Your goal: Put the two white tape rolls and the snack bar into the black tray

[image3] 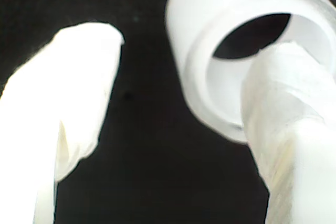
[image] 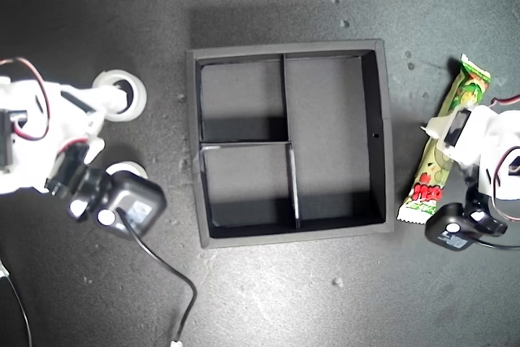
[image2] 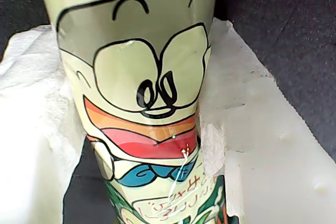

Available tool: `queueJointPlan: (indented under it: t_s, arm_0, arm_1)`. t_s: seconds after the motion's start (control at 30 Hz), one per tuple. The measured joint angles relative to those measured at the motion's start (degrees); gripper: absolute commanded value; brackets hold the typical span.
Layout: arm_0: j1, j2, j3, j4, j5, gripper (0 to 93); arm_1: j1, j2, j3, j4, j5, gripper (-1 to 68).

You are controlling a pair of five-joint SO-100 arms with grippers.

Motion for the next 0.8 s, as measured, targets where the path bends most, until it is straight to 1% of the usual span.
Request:
queueJointPlan:
  t_s: [0.23,0.33,0.53,0.67,0.8]
  arm_0:
    - [-0.53,-1.05,0.35,-0.35,-0.26,18.5]
    - [-0.53,-1.05,0.35,-0.35,-0.09,18.5]
    - [-0.53,-1.05,0.44,-0.35,-0.18,18.5]
    - [-0.53,-0.7,1.05,-0.35,-0.26,18.6]
    - [-0.09,0.26,1.85,-0.35,-0.26,18.6]
  arm_1:
    - [0.0,0.0,-0.09,-0.09,0.0,5.6]
    - [0.09,0.0,-1.67,1.67,0.0,5.1]
    - [2.11,-0.09,-7.73,7.73,0.09,5.0]
    - [3.69,-0.09,-15.38,13.18,-10.99,5.3]
    - [4.92,-0.09,-25.4,19.25,-15.91,6.2]
